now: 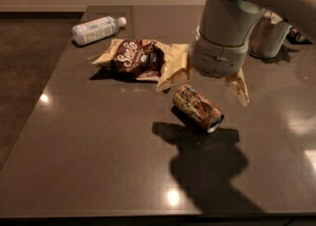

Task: Place orange can upright

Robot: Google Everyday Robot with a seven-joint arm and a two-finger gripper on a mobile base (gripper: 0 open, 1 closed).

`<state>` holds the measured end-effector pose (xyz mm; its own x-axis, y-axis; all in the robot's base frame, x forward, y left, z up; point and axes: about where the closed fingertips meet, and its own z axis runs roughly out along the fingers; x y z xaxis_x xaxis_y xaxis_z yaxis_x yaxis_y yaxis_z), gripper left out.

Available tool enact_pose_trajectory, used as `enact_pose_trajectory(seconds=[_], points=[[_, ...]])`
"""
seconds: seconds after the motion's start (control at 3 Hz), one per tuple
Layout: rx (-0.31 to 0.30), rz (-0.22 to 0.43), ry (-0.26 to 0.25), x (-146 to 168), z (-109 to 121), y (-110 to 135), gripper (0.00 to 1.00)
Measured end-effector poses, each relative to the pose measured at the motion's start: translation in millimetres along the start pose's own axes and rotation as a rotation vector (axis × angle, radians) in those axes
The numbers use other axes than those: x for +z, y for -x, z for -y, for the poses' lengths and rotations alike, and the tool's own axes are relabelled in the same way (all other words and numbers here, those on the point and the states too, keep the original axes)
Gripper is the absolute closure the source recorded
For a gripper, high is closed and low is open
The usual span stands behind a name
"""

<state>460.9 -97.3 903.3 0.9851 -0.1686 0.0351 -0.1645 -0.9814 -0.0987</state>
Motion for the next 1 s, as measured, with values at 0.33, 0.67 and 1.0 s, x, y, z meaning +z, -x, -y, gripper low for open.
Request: enact_pose_trajectory(seconds=[0.33,0.67,1.0], points=[[-0.208,0.028,0.044,14,9,6,0.00],[-0.379,0.037,0.077,24,12,9,0.00],[-0.515,0.055,0.084,31,13,14,0.00]])
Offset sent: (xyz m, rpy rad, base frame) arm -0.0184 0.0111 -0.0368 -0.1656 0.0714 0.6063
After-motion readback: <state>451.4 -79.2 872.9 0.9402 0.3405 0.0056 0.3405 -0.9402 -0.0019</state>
